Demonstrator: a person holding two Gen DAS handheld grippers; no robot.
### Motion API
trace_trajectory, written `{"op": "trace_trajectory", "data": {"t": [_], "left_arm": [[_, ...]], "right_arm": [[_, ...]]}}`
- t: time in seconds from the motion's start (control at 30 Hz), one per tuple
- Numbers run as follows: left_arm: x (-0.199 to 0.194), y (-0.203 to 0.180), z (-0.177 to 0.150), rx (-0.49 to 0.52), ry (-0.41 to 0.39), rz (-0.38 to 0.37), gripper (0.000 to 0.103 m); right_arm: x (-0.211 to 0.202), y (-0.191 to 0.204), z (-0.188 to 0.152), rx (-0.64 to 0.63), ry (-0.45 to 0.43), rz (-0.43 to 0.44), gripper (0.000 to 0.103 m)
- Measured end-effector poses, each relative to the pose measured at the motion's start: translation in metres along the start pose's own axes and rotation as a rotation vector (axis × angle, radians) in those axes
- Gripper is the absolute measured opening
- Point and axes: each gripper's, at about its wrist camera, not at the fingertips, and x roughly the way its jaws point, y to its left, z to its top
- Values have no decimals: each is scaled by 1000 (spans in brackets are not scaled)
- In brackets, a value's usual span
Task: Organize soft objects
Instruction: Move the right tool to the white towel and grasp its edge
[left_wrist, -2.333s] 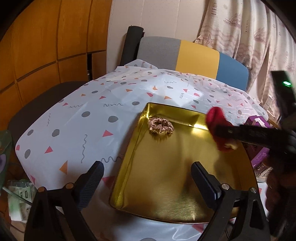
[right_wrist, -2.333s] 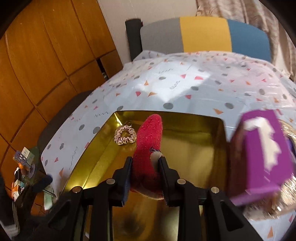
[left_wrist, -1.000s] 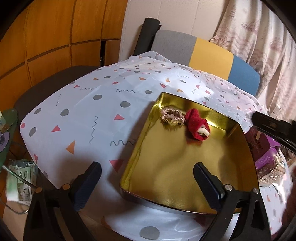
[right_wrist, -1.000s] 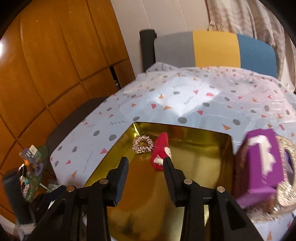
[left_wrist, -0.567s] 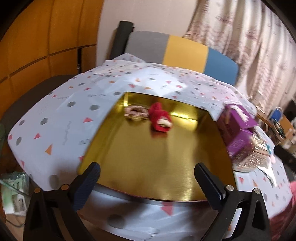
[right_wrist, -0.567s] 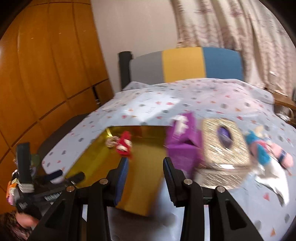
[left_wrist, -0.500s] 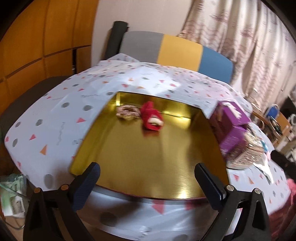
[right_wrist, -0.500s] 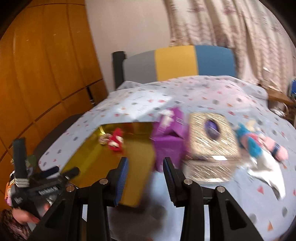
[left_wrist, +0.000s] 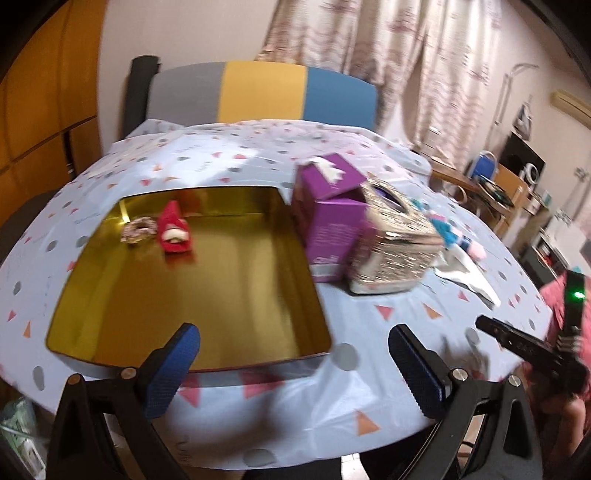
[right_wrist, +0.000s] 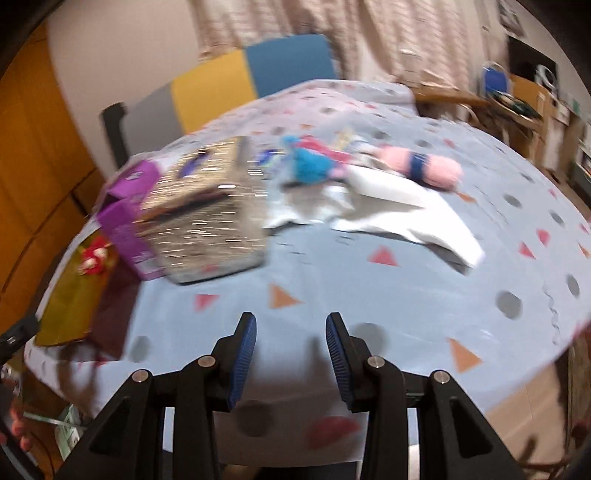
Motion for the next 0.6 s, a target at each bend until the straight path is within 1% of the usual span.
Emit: {"op": "trace_trajectory", "data": {"t": [0.13,0.27,0.33,0.4,0.43,0.47,0.5,0.53,0.6], "left_arm": [[4,-20,-2,37,21,-25,103],[8,-35,-3,57,40,-48,103],[12,-41,-4,63,51,-62,103],[15,-46,-4,66,55,-71,103],[17,-49,-4,72,65,-65,103],[20,-53,-3,82,83,-63,103],[20,-55,-3,86,89,-71,103],[19,-58,-2,88,84,-79,103],[17,-64,-3,99,75,-76,103]], "right_arm": [[0,-36,3,57,-10,-78,40],[-4,-62,12,112,-38,-100,41],[-3,-73,19,121,-55,-127,42],[2,-82,29,118,-65,-163,52],[8,-88,39,110,-63,-193,68],[13,-93,47,109,-60,-198,83],[20,-98,55,107,-52,-188,86],[30,-105,67,106,-36,-168,87],[39,-112,78,112,-30,-175,87]]}}
